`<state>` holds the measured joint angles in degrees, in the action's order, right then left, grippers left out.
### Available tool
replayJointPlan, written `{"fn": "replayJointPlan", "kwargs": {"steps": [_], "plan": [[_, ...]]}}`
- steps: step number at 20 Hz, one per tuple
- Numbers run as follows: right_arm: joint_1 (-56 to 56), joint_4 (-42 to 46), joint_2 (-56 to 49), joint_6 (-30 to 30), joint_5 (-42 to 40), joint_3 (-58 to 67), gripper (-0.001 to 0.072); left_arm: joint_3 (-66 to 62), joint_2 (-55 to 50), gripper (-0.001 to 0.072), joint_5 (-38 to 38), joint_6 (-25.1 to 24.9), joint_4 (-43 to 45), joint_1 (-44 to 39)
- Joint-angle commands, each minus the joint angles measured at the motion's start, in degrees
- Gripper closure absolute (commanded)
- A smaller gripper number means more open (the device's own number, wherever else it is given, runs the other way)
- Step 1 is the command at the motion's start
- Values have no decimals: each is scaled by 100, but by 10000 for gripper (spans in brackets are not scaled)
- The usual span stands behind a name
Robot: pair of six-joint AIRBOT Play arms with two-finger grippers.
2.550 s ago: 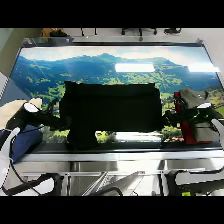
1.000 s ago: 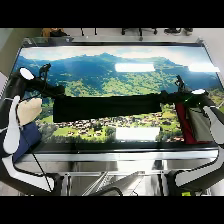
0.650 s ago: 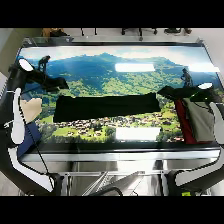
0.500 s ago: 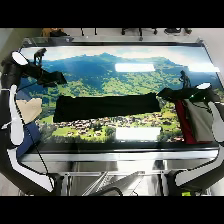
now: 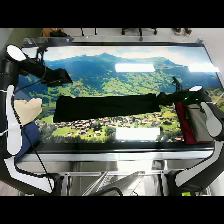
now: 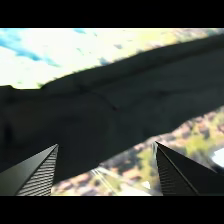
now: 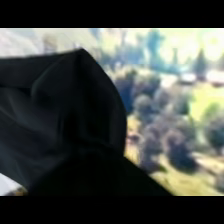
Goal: Fold the shirts.
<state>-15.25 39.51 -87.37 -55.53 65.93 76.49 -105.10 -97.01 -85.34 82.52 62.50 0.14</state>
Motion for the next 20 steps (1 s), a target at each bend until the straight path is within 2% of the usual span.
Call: {"fn": "replayJointPlan", "kwargs": {"steps": [1,2,5,8,10,12,14,17,20], "plan": [[127,-533,-17,286,144,94,670,713,94,396,367,9,-125,-448],[127,-555,31,282,278,223,686,914,94,681,579,-4,-125,-619],[114,-592,352,37,1040,896,687,1449,37,684,1547,9,-138,-1261],[79,-785,743,-348,1991,1773,687,1652,-433,685,2527,7,-763,-2068],[79,-922,949,-664,2511,2297,686,1362,-990,685,3016,7,-1217,-2590],[79,-1088,1150,-831,2850,2684,687,804,-1598,685,3440,70,-1314,-3101],[79,-1132,1355,-968,2905,2798,686,125,-2175,685,3696,400,-1309,-3506],[79,-1128,1563,-968,2922,2798,687,-944,-2959,685,3613,881,-1318,-3832],[81,-1123,1578,-964,3003,2796,686,-1458,-3250,685,3475,1016,-1379,-3932]]}}
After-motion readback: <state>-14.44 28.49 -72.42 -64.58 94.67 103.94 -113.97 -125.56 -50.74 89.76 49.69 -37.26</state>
